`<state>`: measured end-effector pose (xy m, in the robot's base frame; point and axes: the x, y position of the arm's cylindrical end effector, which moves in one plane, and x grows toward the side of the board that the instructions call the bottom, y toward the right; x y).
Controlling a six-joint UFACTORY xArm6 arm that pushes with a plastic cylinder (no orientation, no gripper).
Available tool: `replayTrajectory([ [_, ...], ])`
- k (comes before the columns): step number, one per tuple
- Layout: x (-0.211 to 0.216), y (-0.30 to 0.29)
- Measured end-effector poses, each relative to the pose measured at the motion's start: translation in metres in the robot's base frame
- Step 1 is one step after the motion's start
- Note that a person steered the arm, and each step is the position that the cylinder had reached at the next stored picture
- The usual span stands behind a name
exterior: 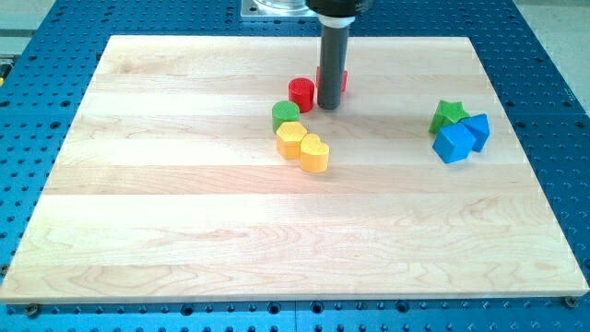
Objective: Locate your arm at the right side of the blue triangle
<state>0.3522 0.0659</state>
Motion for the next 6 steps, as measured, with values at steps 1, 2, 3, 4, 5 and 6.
replayTrajectory([
  [1,0.015,-0.017],
  [2,0.014,-0.051],
  [3,0.033,-0.019],
  [4,0.068,0.01],
  [5,0.127,0.045],
  [6,0.162,0.14],
])
